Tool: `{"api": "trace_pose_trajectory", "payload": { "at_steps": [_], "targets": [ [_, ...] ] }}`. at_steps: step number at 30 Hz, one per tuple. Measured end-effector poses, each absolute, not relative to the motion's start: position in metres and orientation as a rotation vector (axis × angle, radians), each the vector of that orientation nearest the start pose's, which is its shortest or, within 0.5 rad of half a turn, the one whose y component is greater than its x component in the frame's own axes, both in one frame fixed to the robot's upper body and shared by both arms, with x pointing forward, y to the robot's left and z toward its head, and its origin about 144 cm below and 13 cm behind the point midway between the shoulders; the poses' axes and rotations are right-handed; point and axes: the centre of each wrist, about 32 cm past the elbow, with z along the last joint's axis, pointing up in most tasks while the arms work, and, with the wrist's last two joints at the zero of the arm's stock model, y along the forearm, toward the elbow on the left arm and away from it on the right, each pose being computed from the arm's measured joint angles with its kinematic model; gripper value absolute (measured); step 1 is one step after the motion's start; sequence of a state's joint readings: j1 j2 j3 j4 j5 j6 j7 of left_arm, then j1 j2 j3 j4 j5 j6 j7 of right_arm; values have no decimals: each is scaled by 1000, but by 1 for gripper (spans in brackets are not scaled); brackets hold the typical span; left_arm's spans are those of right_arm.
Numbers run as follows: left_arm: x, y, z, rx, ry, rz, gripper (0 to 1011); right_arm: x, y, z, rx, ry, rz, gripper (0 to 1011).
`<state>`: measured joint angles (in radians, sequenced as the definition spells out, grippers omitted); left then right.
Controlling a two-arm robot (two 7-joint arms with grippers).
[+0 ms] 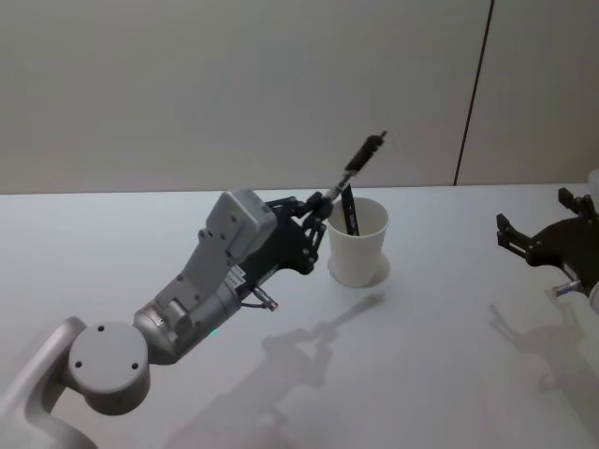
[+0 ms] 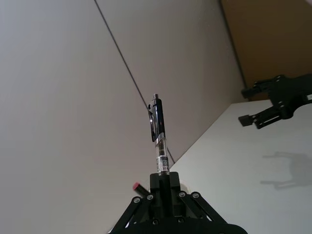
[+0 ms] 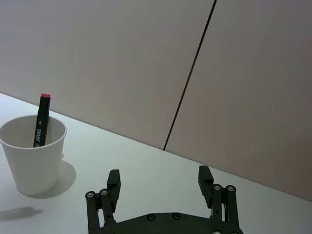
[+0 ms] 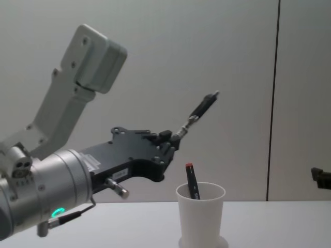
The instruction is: Place the pen into the pen holder.
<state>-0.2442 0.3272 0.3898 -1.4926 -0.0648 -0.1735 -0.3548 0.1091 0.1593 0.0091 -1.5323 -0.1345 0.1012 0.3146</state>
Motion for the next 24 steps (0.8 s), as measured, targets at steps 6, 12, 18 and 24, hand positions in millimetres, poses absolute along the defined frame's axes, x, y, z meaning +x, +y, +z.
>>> {"api": "trace_pose_trajectory", "payload": {
  "at_steps": [6,12,18,24],
  "targets": [
    [515,210,1178,76,-389,788,120,490,-280,1171,-272,-157,-1287,1002],
    [521,207,1177,69,-389,747,120,490,-280,1171,-272,-157,-1287,1001],
    [525,204,1176,64,-387,721,120,490,-280,1171,-272,-157,-1287,1002],
    [530,200,1174,57,-381,696,121,490,-280,1171,-272,-157,-1287,1001]
  ]
}}
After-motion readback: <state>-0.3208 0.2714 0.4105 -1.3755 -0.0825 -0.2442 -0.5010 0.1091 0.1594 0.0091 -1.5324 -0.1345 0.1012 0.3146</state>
